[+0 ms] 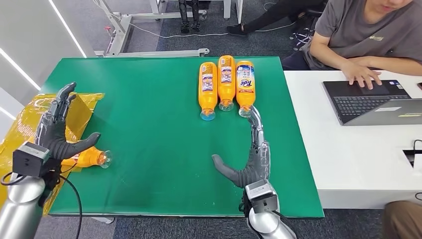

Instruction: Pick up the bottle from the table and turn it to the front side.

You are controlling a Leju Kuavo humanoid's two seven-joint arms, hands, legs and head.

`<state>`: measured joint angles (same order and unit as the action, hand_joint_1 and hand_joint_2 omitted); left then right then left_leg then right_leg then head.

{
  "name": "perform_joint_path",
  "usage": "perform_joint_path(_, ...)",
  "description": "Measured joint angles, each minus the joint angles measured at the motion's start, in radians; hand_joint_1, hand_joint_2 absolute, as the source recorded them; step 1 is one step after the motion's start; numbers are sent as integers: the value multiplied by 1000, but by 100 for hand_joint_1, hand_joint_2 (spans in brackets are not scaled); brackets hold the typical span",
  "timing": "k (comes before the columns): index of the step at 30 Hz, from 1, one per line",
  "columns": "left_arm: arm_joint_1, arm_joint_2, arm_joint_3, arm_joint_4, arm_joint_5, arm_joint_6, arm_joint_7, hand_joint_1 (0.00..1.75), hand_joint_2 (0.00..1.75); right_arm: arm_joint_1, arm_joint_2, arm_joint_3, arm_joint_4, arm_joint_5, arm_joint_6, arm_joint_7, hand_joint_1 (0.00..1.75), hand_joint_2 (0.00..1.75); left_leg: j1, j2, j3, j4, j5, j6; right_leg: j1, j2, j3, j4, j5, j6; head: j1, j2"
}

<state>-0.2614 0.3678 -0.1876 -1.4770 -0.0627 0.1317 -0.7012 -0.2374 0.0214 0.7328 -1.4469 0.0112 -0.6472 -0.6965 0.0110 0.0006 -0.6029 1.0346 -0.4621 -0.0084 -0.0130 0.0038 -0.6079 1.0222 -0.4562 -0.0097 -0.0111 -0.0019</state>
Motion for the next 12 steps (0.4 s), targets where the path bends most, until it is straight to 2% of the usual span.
perform_joint_path(3,35,-94,-12,-22,76,135,0,0,175,0,0,2,0,14,-3,1,0,175,0,0,0,0,0,0,0,0,0,0,0,0,0,0)
perform_joint_path(7,90,-224,-65,-68,140,202,0,0,175,-1,0,2,0,13,-17,5,0,175,0,-1,-1,0,0,1,0,-1,0,-1,0,0,0,0)
perform_joint_path(10,103,-284,-120,-93,108,247,0,0,175,-1,0,1,-1,9,-35,3,0,175,0,0,-1,0,0,1,0,0,0,-1,0,1,0,0)
perform_joint_path(12,103,-306,-145,-104,97,264,0,0,175,-1,0,1,-3,10,-39,3,0,175,0,-1,-1,1,0,1,0,-1,0,-1,0,1,0,0)
